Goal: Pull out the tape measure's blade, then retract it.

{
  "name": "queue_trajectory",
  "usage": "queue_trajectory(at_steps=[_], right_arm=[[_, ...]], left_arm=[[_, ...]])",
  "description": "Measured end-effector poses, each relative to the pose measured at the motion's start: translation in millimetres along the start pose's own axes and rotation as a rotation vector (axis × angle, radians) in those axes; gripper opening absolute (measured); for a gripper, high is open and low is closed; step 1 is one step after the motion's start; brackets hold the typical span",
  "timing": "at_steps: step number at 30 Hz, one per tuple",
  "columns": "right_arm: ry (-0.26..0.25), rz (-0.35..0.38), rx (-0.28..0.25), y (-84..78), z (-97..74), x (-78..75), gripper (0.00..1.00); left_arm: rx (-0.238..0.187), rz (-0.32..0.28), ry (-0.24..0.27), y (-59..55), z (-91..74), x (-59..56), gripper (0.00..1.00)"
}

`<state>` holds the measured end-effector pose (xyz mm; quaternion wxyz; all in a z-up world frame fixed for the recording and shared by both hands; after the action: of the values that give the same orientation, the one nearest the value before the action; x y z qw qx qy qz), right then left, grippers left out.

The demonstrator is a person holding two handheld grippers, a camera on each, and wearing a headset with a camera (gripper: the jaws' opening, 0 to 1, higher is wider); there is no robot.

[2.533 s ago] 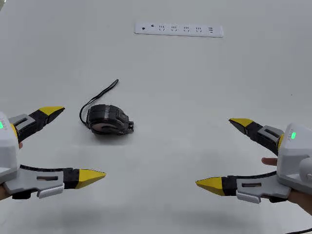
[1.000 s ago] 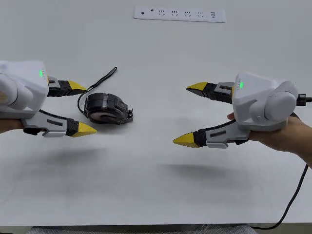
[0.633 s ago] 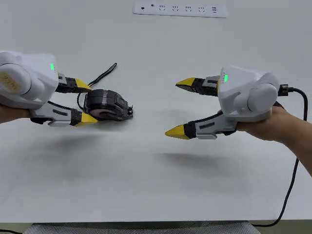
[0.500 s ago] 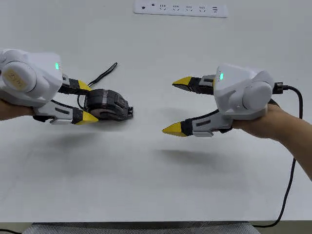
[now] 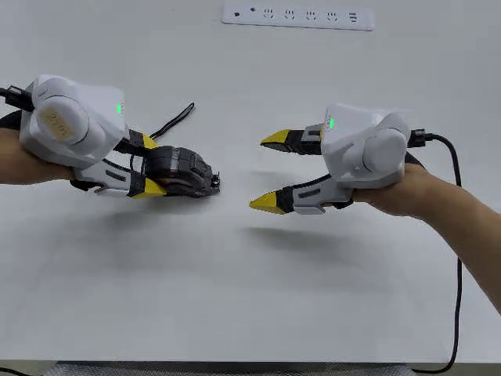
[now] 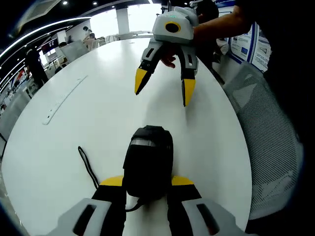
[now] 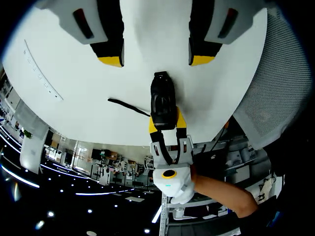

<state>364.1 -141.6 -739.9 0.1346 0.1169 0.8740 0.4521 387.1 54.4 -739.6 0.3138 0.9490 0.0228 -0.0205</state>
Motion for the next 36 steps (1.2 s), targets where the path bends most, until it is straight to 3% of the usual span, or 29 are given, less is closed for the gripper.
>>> queue_trajectory(at_steps=[15, 36], right_arm=[[0.053, -0.002, 0.008, -0.5, 30.3, 3.8, 0.45], [0.096, -0.033, 0.024, -1.2, 54.7, 7.9, 0.29]], left_arm=[[0.02, 0.024, 0.021, 0.0, -0.7, -0.9, 0.28], [0.002, 0.009, 0.01, -0.2, 1.5, -0.4, 0.28]])
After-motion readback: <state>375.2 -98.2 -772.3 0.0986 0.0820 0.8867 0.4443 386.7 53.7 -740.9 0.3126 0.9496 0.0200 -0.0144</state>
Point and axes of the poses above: the centre of the closed fingertips' face, and the gripper's own axes: z roughly forward along the fingers, x roughly to its left, y roughly out of its top, the point moved 7 cm from there along -z, roughly backward along the fingers, and after that the axes turned 7 degrees about -y, right-handed, at the moved point
